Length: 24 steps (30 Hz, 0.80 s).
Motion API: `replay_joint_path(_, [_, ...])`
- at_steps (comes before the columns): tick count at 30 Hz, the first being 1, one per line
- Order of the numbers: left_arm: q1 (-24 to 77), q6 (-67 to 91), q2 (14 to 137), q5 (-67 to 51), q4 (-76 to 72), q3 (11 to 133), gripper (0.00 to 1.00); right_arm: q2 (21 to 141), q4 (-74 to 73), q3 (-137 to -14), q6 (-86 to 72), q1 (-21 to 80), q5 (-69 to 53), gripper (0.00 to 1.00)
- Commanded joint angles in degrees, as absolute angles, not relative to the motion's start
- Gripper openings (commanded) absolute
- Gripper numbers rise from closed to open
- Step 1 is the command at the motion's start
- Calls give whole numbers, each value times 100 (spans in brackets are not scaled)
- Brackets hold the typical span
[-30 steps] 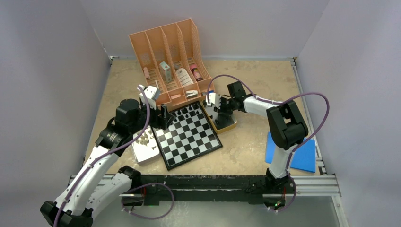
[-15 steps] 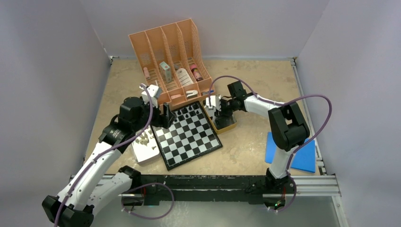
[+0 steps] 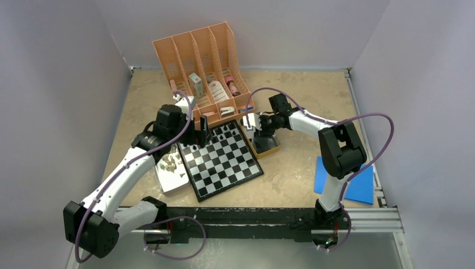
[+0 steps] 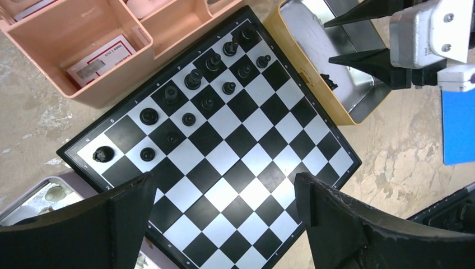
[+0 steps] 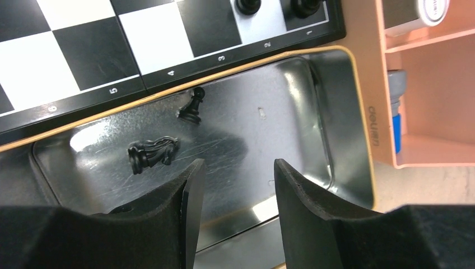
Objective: Set up the chess pieces on the board
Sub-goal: Pick up the chess piece from the storage box.
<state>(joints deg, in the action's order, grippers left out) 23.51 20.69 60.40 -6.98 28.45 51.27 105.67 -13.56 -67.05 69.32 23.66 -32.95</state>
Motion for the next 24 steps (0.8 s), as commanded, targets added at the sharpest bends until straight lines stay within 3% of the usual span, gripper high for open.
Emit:
replay_joint_path(1, [2285,2215,6115,-595,2751,5445,93,10627,-1477,-7056,7263,2385,-3599,52])
replay_joint_path(11, [2285,2080,6132,-365,2646,5344,92,10813,-958,-6985,7235,2393,-3631,54])
replay_joint_path(24, [2285,1961,5783,-294,2601,5150,91,11218,-1452,-7422,7748,2449,-4010,55])
